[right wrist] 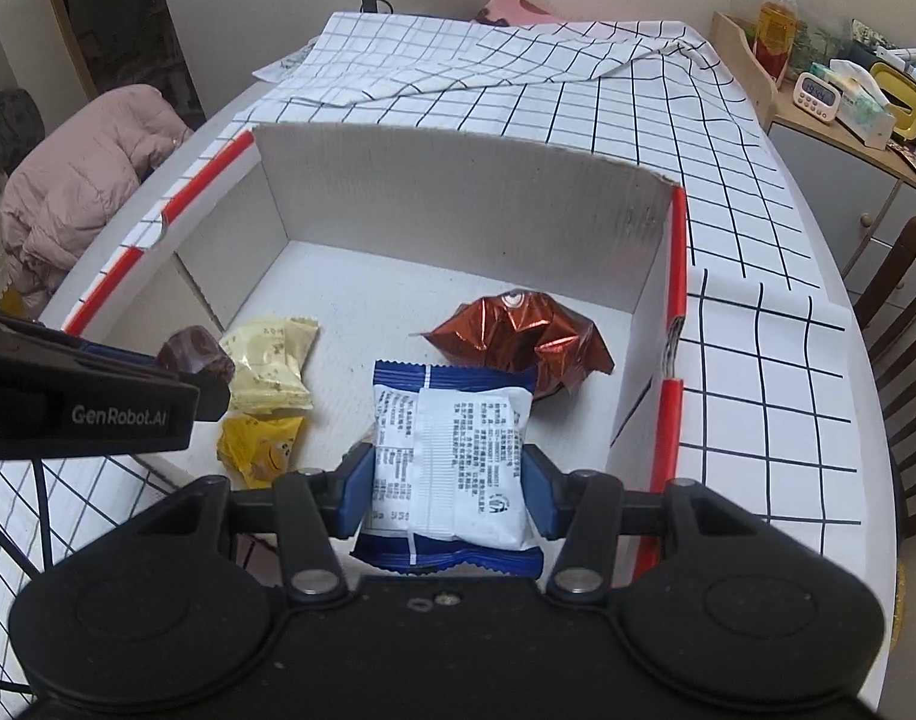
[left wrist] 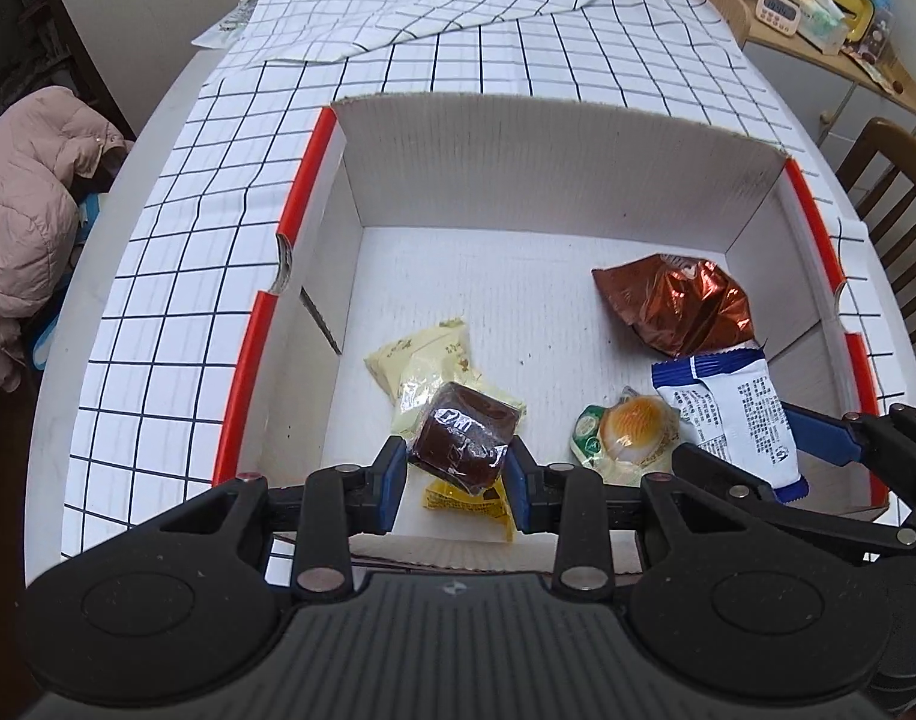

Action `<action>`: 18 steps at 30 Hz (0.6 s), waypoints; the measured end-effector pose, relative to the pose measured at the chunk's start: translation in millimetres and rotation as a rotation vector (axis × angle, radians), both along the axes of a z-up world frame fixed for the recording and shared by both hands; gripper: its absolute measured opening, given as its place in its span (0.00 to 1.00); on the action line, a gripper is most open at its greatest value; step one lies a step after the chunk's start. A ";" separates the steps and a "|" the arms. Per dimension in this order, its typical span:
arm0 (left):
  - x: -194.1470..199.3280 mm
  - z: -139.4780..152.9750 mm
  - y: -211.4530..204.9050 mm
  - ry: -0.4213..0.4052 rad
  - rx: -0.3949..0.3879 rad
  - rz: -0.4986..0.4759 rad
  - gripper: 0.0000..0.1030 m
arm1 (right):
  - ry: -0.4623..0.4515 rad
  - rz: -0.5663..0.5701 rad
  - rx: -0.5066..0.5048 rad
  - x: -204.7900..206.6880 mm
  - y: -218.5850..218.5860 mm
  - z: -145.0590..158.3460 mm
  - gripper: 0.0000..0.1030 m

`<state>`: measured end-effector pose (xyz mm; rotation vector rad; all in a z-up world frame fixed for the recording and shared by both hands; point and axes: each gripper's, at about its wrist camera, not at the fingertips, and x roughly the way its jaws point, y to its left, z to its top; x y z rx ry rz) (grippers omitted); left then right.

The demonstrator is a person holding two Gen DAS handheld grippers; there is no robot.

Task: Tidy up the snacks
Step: 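Carry both packets into the red box and open both grippers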

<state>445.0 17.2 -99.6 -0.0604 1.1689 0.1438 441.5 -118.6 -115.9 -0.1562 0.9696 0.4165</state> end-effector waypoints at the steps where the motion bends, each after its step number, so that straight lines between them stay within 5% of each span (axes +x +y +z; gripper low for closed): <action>1: 0.3 -2.1 -0.5 0.006 0.007 -0.001 0.33 | -0.006 0.001 -0.009 -0.3 0.6 -0.6 0.49; 18: -8.6 12.7 12.9 -0.045 -0.035 0.037 0.42 | -0.041 -0.006 -0.004 -4.0 -3.8 8.0 0.50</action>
